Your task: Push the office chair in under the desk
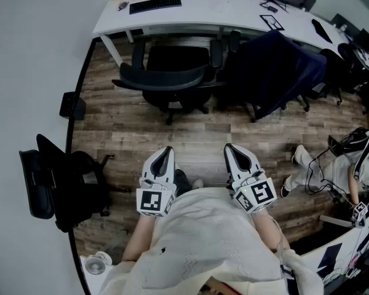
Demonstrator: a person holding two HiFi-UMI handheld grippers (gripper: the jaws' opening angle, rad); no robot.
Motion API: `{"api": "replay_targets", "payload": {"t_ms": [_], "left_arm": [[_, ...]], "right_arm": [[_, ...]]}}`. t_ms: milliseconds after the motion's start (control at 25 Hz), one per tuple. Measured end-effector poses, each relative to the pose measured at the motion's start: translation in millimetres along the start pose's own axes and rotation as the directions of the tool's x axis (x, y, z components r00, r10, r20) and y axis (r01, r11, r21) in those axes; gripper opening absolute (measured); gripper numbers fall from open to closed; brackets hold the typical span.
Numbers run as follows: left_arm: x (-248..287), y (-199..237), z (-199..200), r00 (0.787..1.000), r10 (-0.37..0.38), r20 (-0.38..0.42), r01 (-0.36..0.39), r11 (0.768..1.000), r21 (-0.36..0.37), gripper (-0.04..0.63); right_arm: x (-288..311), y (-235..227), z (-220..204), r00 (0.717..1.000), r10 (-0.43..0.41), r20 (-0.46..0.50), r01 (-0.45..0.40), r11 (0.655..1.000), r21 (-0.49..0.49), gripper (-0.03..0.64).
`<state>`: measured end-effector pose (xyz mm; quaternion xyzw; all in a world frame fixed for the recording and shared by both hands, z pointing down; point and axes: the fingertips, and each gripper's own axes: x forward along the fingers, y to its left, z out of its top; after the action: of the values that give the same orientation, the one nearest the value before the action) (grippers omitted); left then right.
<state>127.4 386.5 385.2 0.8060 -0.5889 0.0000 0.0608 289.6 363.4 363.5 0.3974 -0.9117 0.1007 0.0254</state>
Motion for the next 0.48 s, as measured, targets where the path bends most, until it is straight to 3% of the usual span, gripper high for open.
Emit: {"api": "replay_targets", "payload": {"t_ms": [480], "left_arm": [[-24, 15, -13, 0.999, 0.052, -0.013, -0.052, 0.998, -0.019, 0.018]], "right_arm": [[6, 18, -9, 0.999, 0.03, -0.015, -0.03, 0.999, -0.019, 0.002]]}}
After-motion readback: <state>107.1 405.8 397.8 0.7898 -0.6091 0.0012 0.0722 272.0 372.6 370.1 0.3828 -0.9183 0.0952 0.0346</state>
